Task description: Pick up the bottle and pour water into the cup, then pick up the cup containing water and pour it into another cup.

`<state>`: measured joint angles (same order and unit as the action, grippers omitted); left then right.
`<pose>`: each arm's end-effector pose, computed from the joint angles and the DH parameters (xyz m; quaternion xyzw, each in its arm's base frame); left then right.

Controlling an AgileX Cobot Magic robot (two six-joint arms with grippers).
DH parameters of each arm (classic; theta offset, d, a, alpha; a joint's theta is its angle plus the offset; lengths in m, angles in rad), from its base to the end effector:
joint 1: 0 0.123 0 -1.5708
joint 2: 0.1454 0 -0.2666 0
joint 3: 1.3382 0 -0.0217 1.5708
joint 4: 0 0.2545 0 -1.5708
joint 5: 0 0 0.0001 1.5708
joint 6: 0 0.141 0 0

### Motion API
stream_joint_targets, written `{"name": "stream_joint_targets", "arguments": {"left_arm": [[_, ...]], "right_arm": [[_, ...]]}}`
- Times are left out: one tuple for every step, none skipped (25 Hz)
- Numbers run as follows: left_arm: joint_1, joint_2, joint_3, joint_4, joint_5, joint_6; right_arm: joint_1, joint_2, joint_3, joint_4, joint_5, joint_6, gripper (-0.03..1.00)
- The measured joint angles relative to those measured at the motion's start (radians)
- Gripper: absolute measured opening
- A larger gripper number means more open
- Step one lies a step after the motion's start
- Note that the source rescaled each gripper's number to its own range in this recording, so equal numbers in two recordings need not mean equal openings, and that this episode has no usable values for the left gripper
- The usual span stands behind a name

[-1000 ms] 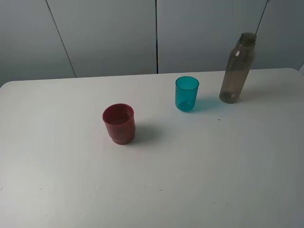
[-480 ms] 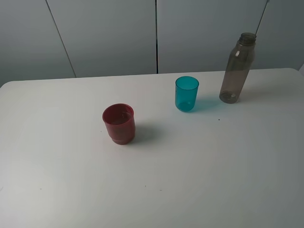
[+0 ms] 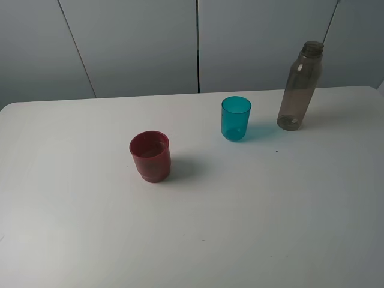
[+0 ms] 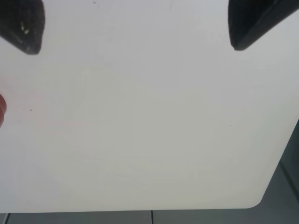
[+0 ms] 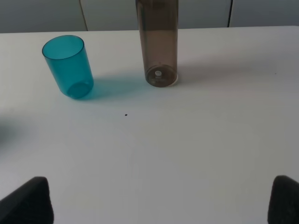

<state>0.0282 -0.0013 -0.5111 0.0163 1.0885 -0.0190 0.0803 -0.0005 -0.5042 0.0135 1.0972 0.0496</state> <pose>0.0584 0.0037 0.2565 -0.0207 0.8569 0.0105 0.5149 0.0583 0.0064 0.2532 -0.0136 0.8613 0.0397 0.5064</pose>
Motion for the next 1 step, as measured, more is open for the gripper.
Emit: {"name": "stream_joint_targets", "arguments": {"left_arm": [[0.000, 0.000, 0.000, 0.000, 0.000, 0.000]], "right_arm": [[0.000, 0.000, 0.000, 0.000, 0.000, 0.000, 0.99]]}}
